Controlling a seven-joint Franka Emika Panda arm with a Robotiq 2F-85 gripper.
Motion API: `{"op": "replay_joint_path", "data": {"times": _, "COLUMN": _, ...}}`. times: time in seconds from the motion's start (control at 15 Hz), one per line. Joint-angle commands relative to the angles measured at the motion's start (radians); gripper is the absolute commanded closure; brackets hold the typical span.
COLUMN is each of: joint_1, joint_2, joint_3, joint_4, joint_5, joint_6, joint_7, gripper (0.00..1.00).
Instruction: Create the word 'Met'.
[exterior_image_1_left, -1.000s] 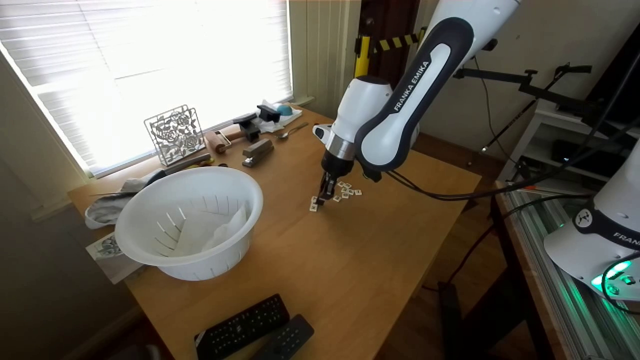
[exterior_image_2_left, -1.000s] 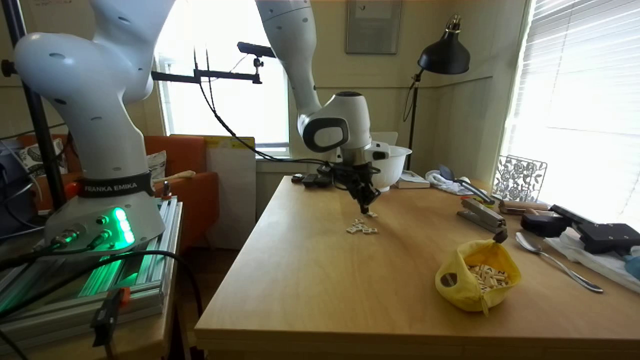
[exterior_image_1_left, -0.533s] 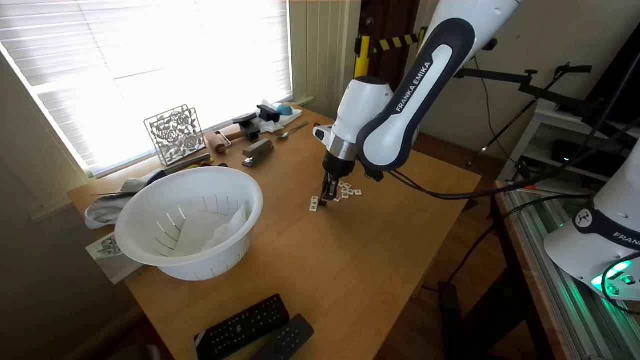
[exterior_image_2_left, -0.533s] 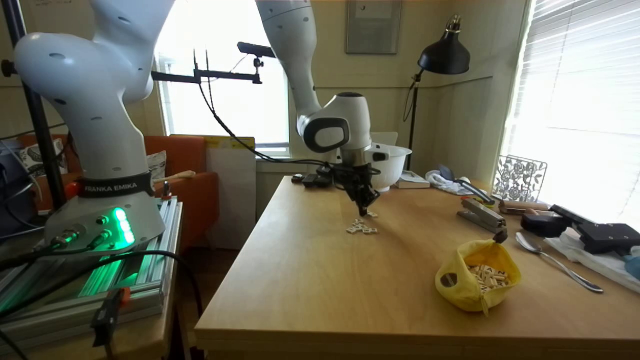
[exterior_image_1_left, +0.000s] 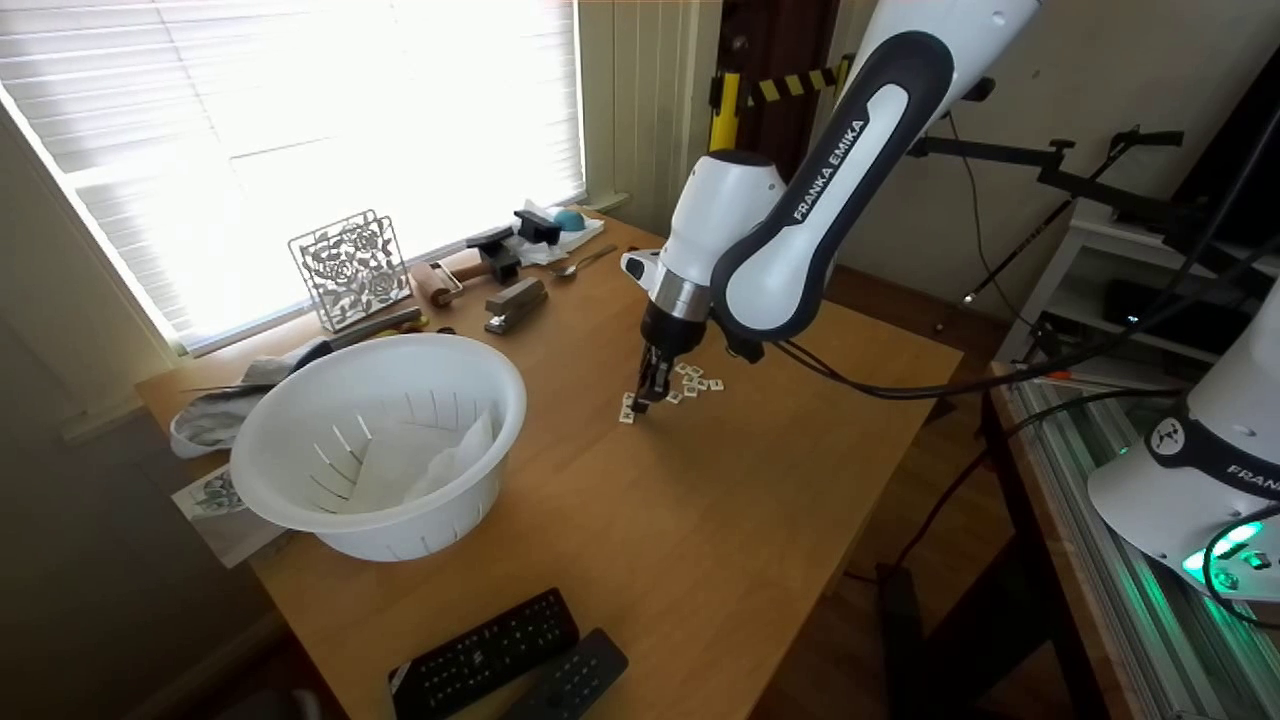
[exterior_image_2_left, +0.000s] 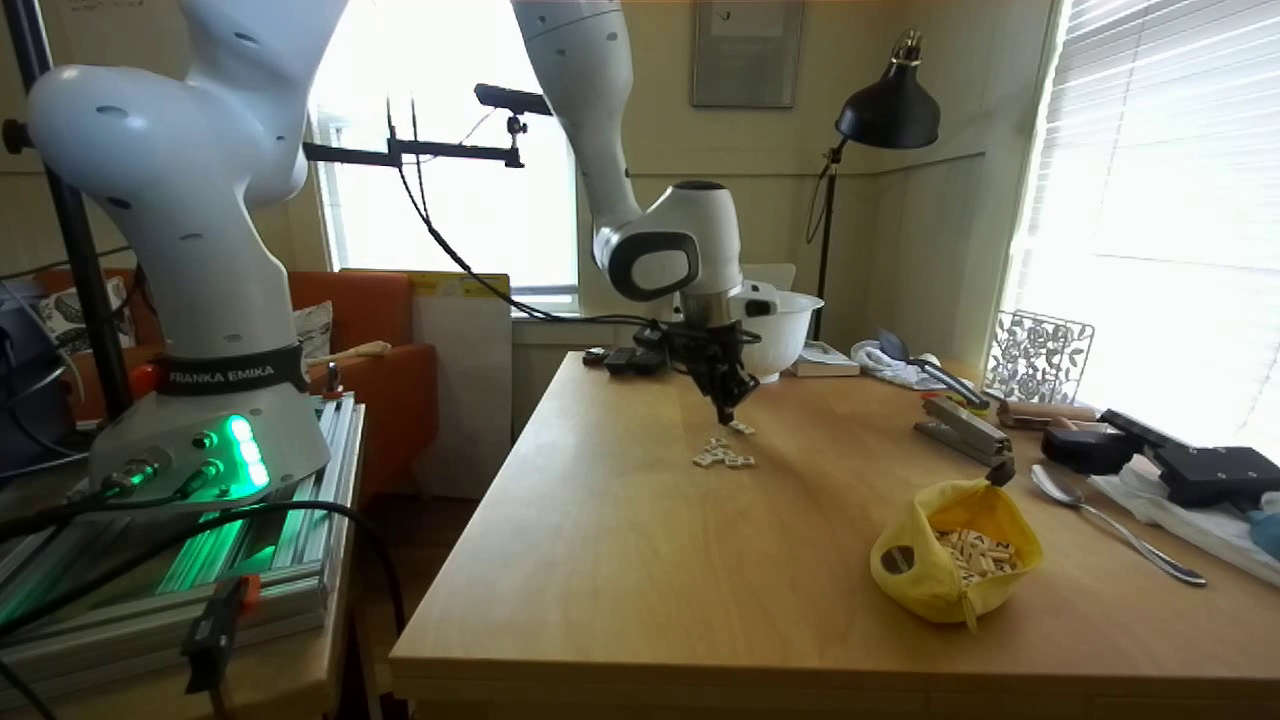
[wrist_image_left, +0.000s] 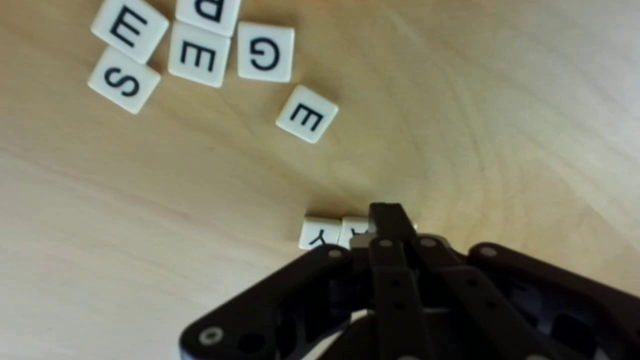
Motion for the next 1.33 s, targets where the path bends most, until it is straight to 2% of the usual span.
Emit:
{"op": "replay_joint_path", "data": {"times": 0.0, "joint_1": -0.035, "joint_2": -0.014, "joint_3": 0.048, "joint_4": 0.009, "joint_5": -0.009, "joint_6": -0.001, "joint_7": 0.011, "gripper": 1.00}}
{"op": "replay_joint_path", "data": {"times": 1.27, "joint_1": -0.012, "joint_2": 0.029, "joint_3": -0.002, "joint_4": 0.047, "joint_5": -0.029, "joint_6": -0.001, "joint_7": 0.015, "gripper": 1.00}}
